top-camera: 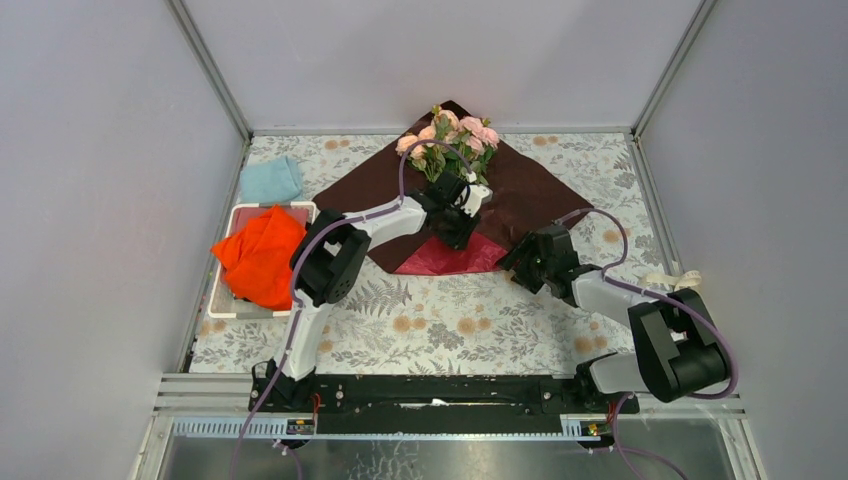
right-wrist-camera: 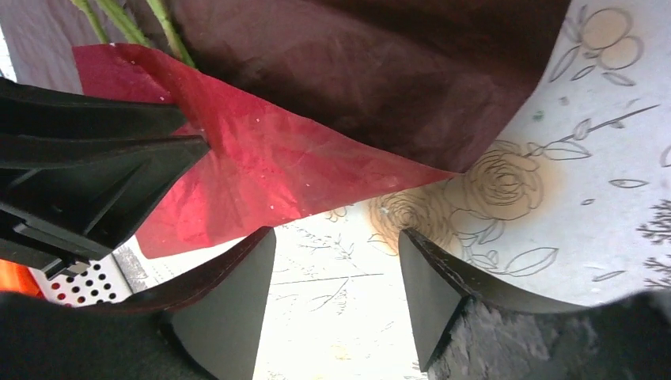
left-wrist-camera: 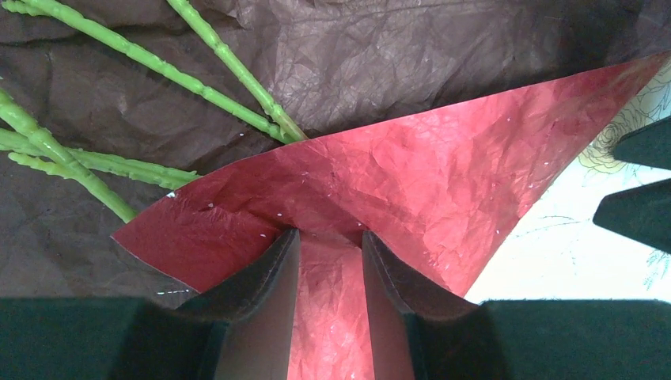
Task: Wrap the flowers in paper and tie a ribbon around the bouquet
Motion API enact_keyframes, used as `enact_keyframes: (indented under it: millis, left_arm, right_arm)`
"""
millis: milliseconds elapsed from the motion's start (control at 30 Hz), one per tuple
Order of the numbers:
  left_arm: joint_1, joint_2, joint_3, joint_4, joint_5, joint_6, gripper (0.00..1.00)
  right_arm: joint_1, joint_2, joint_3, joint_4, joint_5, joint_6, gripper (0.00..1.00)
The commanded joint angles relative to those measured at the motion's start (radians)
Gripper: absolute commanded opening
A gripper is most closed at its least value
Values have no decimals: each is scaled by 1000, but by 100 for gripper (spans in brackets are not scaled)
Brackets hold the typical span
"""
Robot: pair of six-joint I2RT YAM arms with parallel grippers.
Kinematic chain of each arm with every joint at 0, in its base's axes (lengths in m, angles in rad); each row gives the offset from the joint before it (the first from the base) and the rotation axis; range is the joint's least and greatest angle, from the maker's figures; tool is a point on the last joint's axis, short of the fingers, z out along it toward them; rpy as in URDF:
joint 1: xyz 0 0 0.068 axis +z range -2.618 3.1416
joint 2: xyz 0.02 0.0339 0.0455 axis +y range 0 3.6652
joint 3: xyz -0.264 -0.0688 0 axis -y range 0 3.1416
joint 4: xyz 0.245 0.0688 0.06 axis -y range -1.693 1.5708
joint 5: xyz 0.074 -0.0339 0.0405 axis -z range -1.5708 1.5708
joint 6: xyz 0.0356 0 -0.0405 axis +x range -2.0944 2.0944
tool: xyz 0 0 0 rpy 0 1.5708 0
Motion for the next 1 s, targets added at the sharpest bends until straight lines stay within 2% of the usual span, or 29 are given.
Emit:
enact_keyframes:
  millis: [0,167,233,367,533,667,800,967]
  left_arm:
    - [-6,29,-35,14,14,-11,41]
    - [-6,30,-33,15,14,-6,41]
    - [-6,28,-34,15,13,-2,41]
    - [-6,22,-34,15,6,13,41]
    - [-3,20,-36,17,-1,22,41]
    - [3,21,-37,16,24,17,41]
    - [7,31,-35,17,27,15,41]
    - [23,37,-34,16,58,-8,41]
  right_arm:
    - [24,18,-11,67,26,81,68]
    - [23,75,-10,104,132,91,68]
    - [23,86,2,109,174,82,63]
    - [23,90,19,140,236,34,43]
    - [23,121,63,178,205,-99,16]
    - [68,75,102,110,312,-239,2]
    - [196,55,192,14,492,-427,0]
    - [300,89,290,-26,627,-631,0]
